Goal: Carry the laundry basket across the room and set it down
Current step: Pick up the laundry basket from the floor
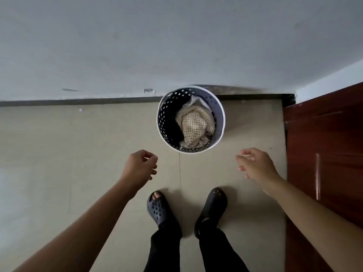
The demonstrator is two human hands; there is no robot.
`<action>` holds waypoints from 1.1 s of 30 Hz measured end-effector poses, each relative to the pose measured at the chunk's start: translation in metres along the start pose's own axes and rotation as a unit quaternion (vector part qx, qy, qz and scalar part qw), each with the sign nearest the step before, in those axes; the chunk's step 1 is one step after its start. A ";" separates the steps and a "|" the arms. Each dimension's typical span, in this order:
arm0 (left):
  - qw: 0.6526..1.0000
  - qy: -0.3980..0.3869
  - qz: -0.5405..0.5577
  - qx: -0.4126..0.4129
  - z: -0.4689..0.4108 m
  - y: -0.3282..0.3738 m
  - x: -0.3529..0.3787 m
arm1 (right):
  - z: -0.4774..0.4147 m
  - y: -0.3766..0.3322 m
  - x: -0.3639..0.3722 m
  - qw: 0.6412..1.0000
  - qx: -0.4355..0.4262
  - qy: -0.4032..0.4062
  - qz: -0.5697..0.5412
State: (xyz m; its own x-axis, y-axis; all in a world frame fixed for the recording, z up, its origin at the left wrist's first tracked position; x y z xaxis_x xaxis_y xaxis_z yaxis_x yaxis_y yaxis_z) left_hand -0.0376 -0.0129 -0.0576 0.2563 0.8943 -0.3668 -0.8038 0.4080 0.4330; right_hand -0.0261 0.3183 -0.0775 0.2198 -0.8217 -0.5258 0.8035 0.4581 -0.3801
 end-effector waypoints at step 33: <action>0.985 0.134 0.102 -0.027 0.019 -0.002 -0.072 | 0.030 -0.117 0.011 0.995 -0.067 0.055 -0.040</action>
State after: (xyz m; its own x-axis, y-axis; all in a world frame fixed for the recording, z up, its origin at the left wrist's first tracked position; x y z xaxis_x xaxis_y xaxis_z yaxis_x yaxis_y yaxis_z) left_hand -0.0446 -0.0744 -0.0163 -0.0583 0.8730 -0.4842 -0.8534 0.2080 0.4779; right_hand -0.1012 0.2454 -0.0155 0.0899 -0.8185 -0.5674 0.7334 0.4398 -0.5183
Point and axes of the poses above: each hand's wrist, its own z-axis away from the middle knuckle, its own x-axis out of the palm, y = z × x, the point moved 7 cm from there along -z, towards the middle knuckle
